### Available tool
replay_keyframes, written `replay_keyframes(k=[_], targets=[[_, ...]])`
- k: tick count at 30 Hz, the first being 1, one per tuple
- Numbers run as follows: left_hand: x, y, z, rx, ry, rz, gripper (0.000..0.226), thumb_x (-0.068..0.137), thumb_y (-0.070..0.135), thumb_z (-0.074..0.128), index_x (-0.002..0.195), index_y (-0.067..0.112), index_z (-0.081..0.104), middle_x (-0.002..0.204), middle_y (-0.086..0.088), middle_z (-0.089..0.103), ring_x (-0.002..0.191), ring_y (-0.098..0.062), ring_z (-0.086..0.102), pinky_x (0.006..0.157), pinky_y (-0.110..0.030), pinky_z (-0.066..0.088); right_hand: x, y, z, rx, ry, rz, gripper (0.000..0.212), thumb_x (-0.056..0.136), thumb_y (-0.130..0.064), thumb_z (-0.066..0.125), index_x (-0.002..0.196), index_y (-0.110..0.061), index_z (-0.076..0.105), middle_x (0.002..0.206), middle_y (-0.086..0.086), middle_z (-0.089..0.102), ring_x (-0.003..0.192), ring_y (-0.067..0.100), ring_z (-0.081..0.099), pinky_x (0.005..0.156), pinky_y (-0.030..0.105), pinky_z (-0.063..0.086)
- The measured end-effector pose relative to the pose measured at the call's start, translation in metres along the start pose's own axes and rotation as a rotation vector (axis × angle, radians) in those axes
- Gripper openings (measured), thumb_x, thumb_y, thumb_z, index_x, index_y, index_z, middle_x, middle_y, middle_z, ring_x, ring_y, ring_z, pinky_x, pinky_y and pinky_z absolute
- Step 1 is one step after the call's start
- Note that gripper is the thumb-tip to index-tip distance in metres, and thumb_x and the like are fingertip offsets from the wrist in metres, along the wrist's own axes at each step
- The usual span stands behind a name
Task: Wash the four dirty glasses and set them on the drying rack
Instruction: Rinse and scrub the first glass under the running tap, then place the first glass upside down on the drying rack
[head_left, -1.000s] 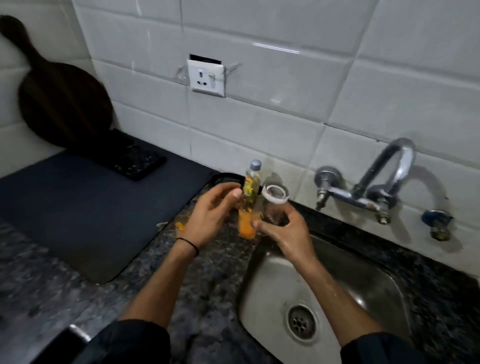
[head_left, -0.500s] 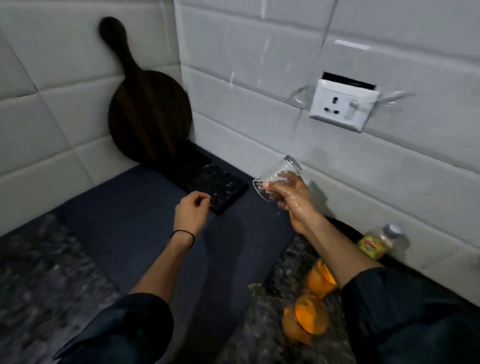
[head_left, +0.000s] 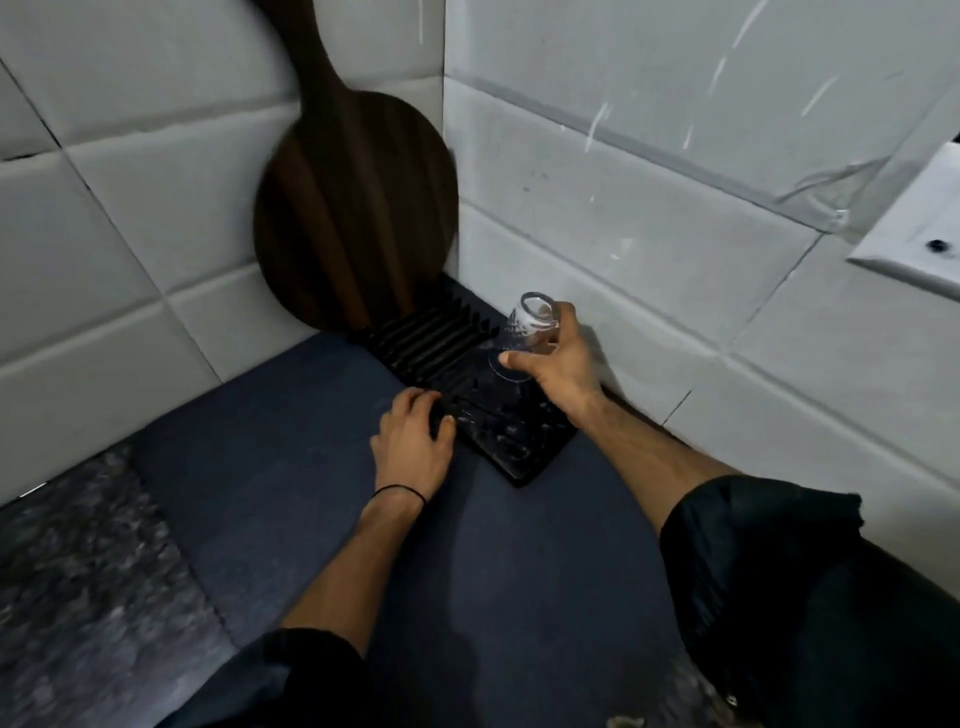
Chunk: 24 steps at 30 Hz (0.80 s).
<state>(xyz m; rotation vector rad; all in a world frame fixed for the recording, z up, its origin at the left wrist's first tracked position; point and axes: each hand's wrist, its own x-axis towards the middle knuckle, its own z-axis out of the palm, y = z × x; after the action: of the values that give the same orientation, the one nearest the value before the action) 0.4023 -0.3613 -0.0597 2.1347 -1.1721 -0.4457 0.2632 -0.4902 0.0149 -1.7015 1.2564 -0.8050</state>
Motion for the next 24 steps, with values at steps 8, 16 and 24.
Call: replay_keyframes(k=[8,16,24], targets=[[-0.006,-0.013,0.013,0.014,0.084,0.029,0.046,0.092,0.026,0.059,0.137,0.029,0.050,0.148,0.009,0.038,0.127,-0.020,0.037,0.099,-0.038,0.030,0.016,0.025,0.021,-0.181,-0.053,-0.029,0.070,0.063,-0.034,0.090,0.118,-0.040,0.048,0.099,-0.018,0.063,0.100,0.017,0.066,0.095,0.045,0.054],[-0.006,-0.010,0.008,0.010,0.056,0.018,0.050,0.090,0.021,0.061,0.138,0.028,0.050,0.149,0.008,0.037,0.127,-0.022,0.038,0.099,-0.041,0.033,0.014,0.024,0.013,-0.260,-0.113,-0.003,0.073,0.068,-0.035,0.086,0.120,-0.038,0.036,0.115,-0.012,0.064,0.112,0.020,0.063,0.102,0.053,0.046],[-0.032,0.016,-0.014,-0.051,-0.065,0.018,0.040,0.092,0.019,0.057,0.132,0.020,0.058,0.142,0.000,0.050,0.126,-0.026,0.049,0.103,-0.047,0.042,-0.035,0.010,-0.049,-0.315,-0.119,0.079,0.061,0.084,-0.017,0.079,0.135,-0.011,0.047,0.127,0.006,0.058,0.099,0.015,0.054,0.078,0.024,0.042]])
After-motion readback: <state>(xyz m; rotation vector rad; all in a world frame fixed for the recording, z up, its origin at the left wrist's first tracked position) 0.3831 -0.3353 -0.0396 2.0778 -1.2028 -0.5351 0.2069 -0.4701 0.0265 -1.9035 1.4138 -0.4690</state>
